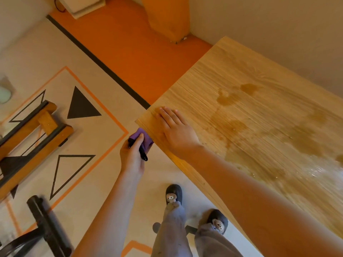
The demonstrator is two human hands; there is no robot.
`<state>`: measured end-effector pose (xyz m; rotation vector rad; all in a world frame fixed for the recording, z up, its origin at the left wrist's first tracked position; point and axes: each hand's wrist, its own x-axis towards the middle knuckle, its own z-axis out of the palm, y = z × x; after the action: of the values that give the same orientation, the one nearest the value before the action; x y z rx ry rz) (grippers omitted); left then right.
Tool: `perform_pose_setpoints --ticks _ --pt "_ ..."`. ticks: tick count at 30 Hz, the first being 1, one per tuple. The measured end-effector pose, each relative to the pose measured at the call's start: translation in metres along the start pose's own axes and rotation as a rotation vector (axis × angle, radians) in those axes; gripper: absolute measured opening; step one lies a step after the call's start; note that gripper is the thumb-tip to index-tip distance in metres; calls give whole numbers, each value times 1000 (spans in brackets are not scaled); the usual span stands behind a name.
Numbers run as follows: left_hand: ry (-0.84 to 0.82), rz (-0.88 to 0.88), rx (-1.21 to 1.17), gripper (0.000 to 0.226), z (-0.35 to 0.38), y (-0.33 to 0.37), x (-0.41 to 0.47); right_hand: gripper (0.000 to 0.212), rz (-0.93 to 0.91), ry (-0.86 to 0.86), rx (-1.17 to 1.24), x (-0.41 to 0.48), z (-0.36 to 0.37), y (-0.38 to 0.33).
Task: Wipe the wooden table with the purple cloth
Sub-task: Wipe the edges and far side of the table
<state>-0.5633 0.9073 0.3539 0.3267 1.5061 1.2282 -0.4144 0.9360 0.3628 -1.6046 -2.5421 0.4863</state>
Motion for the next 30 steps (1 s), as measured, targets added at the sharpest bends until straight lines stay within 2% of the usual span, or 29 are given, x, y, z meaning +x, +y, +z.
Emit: perform_pose_setpoints --ticks 4,6,13,18,22,24,27,30 --pt "-29 -12 86 24 -12 -26 -29 56 -8 -14 -11 0 4 -4" --pt "-9 5 111 17 -12 -21 -24 56 -11 -19 4 1 4 -4" --pt "84 30 -9 10 1 22 20 56 -12 -21 20 2 5 -2" --pt "46 -2 -40 19 -2 -26 -26 56 -7 -16 28 3 4 -3" --pt "-83 -30 17 23 -10 -66 -69 55 -19 -15 22 3 4 -1" --pt "-82 -10 40 19 -9 -59 -65 55 -19 -6 21 3 6 -1" --pt "-10 29 -36 16 -5 -35 -40 56 -17 10 35 5 8 -1" --pt "-14 41 -93 14 0 -24 -29 57 -16 18 41 5 10 1"
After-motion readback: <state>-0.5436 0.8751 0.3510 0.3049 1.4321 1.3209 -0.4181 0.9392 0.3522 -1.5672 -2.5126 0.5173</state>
